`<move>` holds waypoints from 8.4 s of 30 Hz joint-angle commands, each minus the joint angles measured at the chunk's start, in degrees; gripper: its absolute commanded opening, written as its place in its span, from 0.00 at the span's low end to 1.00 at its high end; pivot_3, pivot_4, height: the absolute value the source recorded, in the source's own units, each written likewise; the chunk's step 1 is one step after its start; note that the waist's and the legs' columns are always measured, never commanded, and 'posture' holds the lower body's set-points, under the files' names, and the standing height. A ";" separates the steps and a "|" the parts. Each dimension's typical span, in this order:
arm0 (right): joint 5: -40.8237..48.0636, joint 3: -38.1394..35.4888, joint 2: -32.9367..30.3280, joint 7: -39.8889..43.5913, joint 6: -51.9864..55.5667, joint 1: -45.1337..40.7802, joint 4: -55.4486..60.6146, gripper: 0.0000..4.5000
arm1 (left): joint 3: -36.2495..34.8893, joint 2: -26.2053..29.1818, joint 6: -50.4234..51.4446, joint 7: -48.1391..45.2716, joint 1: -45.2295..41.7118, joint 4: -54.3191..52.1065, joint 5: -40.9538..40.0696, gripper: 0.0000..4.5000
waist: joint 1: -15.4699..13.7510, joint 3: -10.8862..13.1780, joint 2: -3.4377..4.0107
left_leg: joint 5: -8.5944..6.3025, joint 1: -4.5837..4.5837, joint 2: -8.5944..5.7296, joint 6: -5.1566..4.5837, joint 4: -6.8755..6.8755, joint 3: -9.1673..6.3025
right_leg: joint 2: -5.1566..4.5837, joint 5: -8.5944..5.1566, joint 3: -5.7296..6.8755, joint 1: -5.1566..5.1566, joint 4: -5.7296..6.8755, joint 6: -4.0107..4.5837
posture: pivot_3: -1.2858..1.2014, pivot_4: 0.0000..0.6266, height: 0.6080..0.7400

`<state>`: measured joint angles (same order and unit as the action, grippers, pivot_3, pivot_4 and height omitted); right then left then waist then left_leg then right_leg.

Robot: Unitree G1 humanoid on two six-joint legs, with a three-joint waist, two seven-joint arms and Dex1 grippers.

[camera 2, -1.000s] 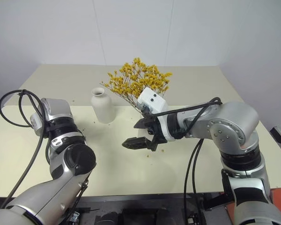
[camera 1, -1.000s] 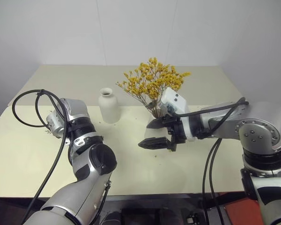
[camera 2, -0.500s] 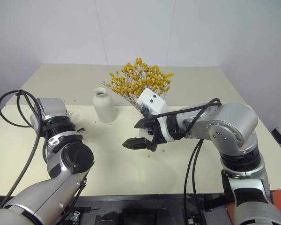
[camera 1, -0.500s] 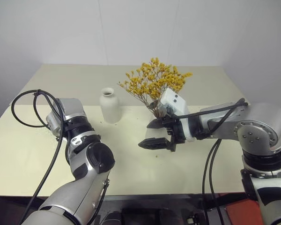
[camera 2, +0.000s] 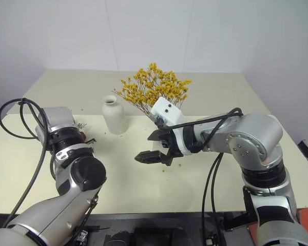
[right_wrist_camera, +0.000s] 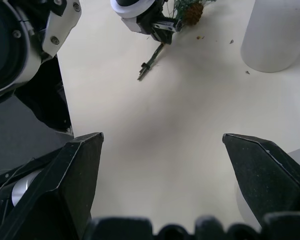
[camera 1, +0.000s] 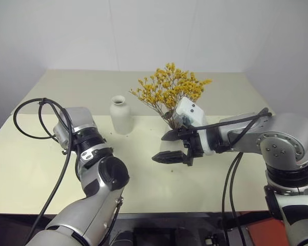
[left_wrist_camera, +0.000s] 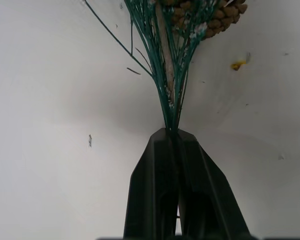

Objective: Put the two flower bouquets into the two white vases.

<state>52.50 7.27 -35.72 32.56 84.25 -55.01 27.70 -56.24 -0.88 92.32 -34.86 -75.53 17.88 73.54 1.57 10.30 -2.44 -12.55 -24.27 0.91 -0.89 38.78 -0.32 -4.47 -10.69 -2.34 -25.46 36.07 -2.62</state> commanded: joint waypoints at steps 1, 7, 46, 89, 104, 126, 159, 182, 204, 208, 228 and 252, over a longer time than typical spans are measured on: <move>-0.06 -1.40 -0.69 0.26 -0.75 0.25 1.65 1.00 | 0.48 0.45 0.18 -1.89 -6.39 -3.29 5.41 0.01 | -0.17 0.00 0.00 | 0.00 -0.01 0.00 0.00 0.00 0.00 | 0.00 0.00 0.00 -0.01 -0.01 0.00 | 0.52 0.24 1.00; 0.00 -1.70 -0.66 -0.16 -0.63 0.83 1.98 1.00 | 1.68 2.76 0.18 -9.35 -11.00 0.83 12.33 0.01 | 0.08 0.00 0.00 | -0.01 0.07 0.00 0.01 -0.02 0.03 | 0.03 -0.01 -0.02 0.00 -0.07 -0.01 | 0.52 0.24 1.00; 2.35 -12.98 7.80 -12.66 4.57 4.47 6.06 1.00 | 20.47 44.16 -58.25 -45.33 17.37 9.96 -85.72 0.01 | 0.68 -0.02 -0.01 | 0.01 -0.07 0.06 0.00 0.09 0.15 | 0.04 0.01 -0.15 -0.33 0.11 0.10 | 0.52 0.24 1.00; -7.55 -11.37 19.93 -23.68 8.25 8.20 14.32 1.00 | 43.71 36.89 -92.17 -31.25 -8.44 52.96 -80.06 0.01 | 0.97 -0.03 -0.03 | 0.01 -0.16 0.03 -0.01 0.05 0.11 | 0.06 0.01 -0.09 -0.33 0.12 0.08 | 0.52 0.24 1.00; 4.84 -13.29 8.70 -22.90 8.25 8.13 9.50 1.00 | 48.00 33.19 -100.50 -33.99 -3.62 47.09 -79.44 0.01 | 0.89 -0.02 -0.03 | 0.01 -0.17 0.03 -0.01 0.06 0.12 | 0.05 0.01 -0.11 -0.33 0.06 0.08 | 0.52 0.24 1.00; 15.74 -14.62 4.57 -32.10 8.25 9.08 7.71 1.00 | 48.36 32.80 -104.37 -30.19 0.40 47.73 -79.33 0.17 | 0.77 -0.02 -0.03 | 0.01 -0.17 0.04 -0.02 0.07 0.12 | 0.05 0.01 -0.12 -0.32 0.04 0.08 | 0.52 0.24 1.00; 15.27 -14.48 5.10 -34.29 7.36 10.11 7.78 1.00 | 41.10 47.15 -83.31 -37.68 30.08 2.29 -96.63 0.69 | 0.65 -0.03 -0.03 | 0.01 -0.12 0.09 -0.02 0.07 0.13 | 0.05 0.00 -0.14 -0.29 0.01 0.09 | 0.52 0.24 1.00; 12.30 -16.43 9.38 -36.91 7.76 13.30 12.81 1.00 | 50.71 38.28 -90.95 -34.27 11.50 22.06 -88.41 0.69 | 0.01 -0.02 -0.03 | 0.01 0.12 0.07 -0.02 0.05 0.09 | 0.07 -0.01 -0.06 0.13 -0.18 0.07 | 0.52 0.24 1.00; 16.39 -35.13 -20.15 -16.60 -2.02 29.49 14.98 1.00 | 38.60 50.78 -74.35 -37.89 44.19 -11.19 -105.19 0.69 | -0.73 -0.02 -0.02 | 0.01 0.29 0.14 -0.02 -0.01 0.16 | 0.05 -0.19 -0.06 0.30 -0.35 -0.05 | 0.52 0.24 1.00; 11.97 -36.13 -24.78 -12.55 -6.89 34.01 14.51 1.00 | 38.05 50.45 -72.62 -35.89 45.02 -12.52 -106.14 0.69 | -0.70 -0.02 -0.03 | 0.01 0.36 0.15 -0.02 -0.01 0.20 | 0.05 -0.28 -0.09 0.33 -0.35 -0.17 | 0.52 0.24 1.00; 8.84 -39.75 -26.34 -8.99 -15.53 42.08 16.72 1.00 | 39.71 51.58 -69.14 -34.55 42.15 -13.78 -107.55 0.69 | -0.78 -0.02 -0.03 | 0.01 0.42 0.16 -0.01 -0.04 0.29 | 0.07 -0.37 -0.14 0.36 -0.38 -0.19 | 0.52 0.24 1.00; 8.02 -40.24 -28.48 -6.87 -17.44 43.60 15.71 1.00 | 40.23 49.80 -68.42 -33.00 42.57 -16.26 -108.31 0.69 | -0.86 -0.02 -0.03 | 0.01 0.43 0.16 -0.01 -0.04 0.29 | 0.07 -0.37 -0.14 0.37 -0.38 -0.18 | 0.52 0.24 1.00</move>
<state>60.85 -30.49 -63.40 25.67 68.59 -10.75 43.12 -15.54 48.87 23.95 -68.12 -32.38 3.17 -33.80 0.71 10.28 -2.47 -12.54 -23.84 1.07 -0.90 38.74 -0.03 -4.40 -11.06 -2.48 -25.09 35.70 -2.80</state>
